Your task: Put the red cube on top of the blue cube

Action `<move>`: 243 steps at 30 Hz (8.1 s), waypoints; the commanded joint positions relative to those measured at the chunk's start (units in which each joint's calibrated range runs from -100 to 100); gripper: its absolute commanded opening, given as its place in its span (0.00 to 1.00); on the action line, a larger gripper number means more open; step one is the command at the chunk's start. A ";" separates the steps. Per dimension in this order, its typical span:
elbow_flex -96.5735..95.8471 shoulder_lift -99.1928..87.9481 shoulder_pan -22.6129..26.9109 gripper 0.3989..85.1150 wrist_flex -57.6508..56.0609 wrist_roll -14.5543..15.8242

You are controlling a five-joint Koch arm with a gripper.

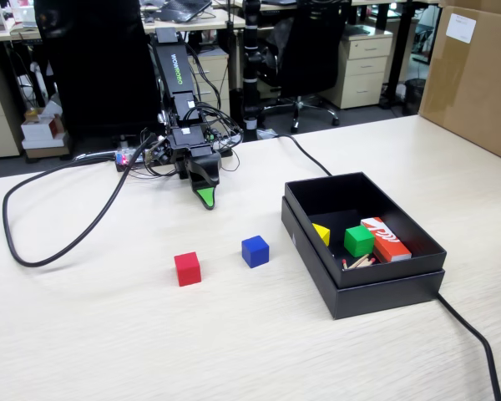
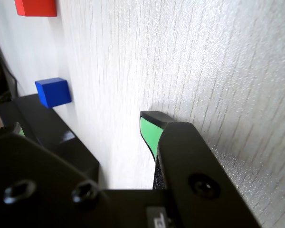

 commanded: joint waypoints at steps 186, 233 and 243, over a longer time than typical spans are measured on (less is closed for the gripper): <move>104.15 85.48 2.10 0.04 -51.05 3.57; 99.62 82.04 1.95 0.04 -51.39 3.71; 99.62 83.76 1.86 0.04 -51.39 3.71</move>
